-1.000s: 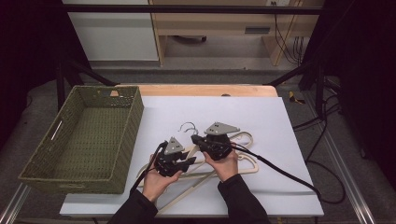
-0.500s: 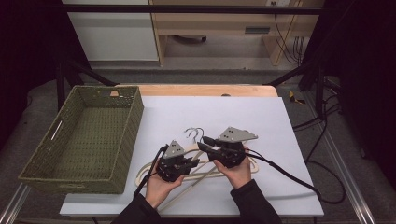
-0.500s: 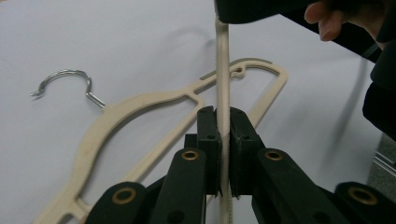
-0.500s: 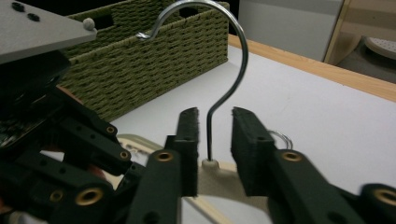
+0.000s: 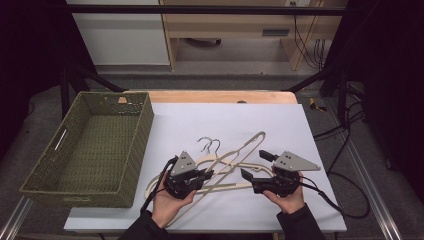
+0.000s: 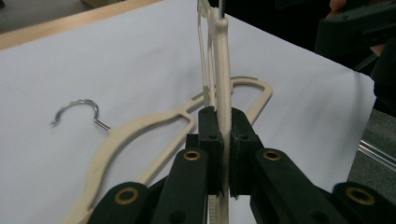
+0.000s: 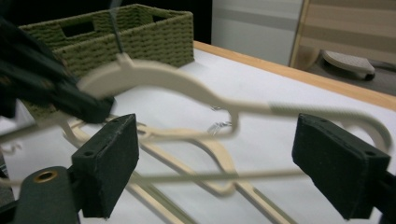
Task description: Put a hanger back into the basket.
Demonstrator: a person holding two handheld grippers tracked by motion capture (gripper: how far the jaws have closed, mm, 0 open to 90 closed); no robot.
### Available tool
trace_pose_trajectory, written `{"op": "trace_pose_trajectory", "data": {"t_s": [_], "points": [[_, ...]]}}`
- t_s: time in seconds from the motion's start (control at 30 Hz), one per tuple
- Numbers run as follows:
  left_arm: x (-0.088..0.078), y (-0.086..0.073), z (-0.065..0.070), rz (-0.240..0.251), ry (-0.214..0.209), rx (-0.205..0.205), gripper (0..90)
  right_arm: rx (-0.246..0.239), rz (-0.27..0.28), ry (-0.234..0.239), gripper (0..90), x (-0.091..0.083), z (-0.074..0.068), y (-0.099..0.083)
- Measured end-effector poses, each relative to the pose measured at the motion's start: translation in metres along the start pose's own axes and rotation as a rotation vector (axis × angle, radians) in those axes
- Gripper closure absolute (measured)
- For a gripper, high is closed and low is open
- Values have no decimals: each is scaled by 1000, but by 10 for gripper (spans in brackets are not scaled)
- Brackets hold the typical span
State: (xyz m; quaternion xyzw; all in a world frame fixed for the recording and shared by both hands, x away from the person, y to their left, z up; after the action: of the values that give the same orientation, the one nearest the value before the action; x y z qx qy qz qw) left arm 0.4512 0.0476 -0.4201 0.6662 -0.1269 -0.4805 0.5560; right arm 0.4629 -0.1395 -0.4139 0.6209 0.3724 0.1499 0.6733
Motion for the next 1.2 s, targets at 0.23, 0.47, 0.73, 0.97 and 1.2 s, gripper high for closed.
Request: {"op": "trace_pose_trajectory", "data": {"t_s": [0.23, 0.47, 0.73, 0.97, 1.2], "points": [[-32, 22, -16, 46, 17, 37, 858, 19, -30, -61, 88, -12, 20, -16], [-68, 42, -43, 71, 30, 50, 858, 32, -18, -90, 77, -17, 28, -16], [-106, 60, -91, 93, 79, 12, 858, 29, -20, -100, 66, -19, 30, -15], [-133, 69, -130, 100, 142, 19, 858, 34, -12, -104, 53, -21, 32, -13], [-152, 64, -163, 76, 194, 11, 858, 37, -6, -116, 38, -25, 36, -11]]}}
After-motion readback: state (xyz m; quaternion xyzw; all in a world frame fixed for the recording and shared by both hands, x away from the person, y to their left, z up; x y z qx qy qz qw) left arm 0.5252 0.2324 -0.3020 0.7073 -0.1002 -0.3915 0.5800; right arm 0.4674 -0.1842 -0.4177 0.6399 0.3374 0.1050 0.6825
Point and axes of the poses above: each handheld gripper's, and its own axes: x roughly forward along the jaws, y roughly out of its top, z roughly to its right, the point moved 8 cm from there along x, roughly forward along the jaws
